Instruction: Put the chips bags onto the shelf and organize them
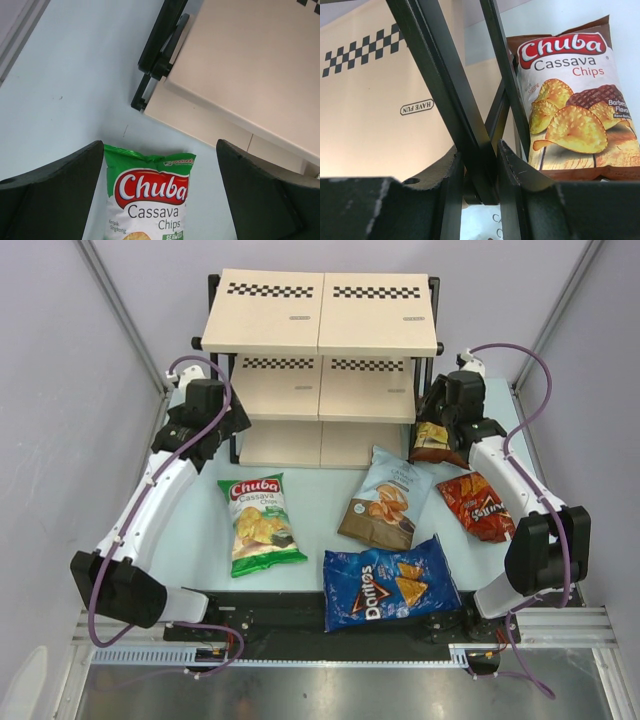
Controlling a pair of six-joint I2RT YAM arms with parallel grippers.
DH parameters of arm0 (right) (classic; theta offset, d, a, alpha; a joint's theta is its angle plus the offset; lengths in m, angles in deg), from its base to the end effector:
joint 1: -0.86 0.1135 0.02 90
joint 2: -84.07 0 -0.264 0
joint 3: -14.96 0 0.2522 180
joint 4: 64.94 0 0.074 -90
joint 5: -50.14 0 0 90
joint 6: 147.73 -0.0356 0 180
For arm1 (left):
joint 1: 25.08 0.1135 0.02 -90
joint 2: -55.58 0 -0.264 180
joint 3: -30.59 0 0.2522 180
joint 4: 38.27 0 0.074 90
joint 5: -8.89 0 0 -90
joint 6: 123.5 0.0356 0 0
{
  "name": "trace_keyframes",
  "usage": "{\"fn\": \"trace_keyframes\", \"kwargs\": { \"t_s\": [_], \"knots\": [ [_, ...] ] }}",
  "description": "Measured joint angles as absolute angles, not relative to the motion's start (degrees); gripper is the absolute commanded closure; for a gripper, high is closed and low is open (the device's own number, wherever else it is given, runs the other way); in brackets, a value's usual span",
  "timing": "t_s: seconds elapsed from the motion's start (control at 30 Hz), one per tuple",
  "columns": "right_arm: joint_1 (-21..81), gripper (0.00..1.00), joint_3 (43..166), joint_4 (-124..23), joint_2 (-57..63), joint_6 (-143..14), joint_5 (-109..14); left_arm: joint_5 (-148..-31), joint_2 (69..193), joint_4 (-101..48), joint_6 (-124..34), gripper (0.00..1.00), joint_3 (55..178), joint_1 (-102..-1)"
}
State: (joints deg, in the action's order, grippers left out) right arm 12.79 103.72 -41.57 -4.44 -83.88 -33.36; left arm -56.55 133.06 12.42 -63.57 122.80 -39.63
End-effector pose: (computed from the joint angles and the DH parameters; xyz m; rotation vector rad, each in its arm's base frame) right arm 0.3588 0.0717 0.3356 0.3194 1.9597 0.3210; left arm 0.2871 -0.0592 0.3729 -0.5197 2.0700 0.0165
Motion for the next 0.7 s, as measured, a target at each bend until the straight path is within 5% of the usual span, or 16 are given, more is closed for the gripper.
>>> {"fn": "trace_keyframes", "kwargs": {
  "t_s": [0.7],
  "knots": [
    [9.3, 1.0, 103.3, -49.5, -7.6, -83.1, -37.8, -55.9, 131.8, 12.5, -63.5, 0.0, 122.4, -39.3]
  ]
}}
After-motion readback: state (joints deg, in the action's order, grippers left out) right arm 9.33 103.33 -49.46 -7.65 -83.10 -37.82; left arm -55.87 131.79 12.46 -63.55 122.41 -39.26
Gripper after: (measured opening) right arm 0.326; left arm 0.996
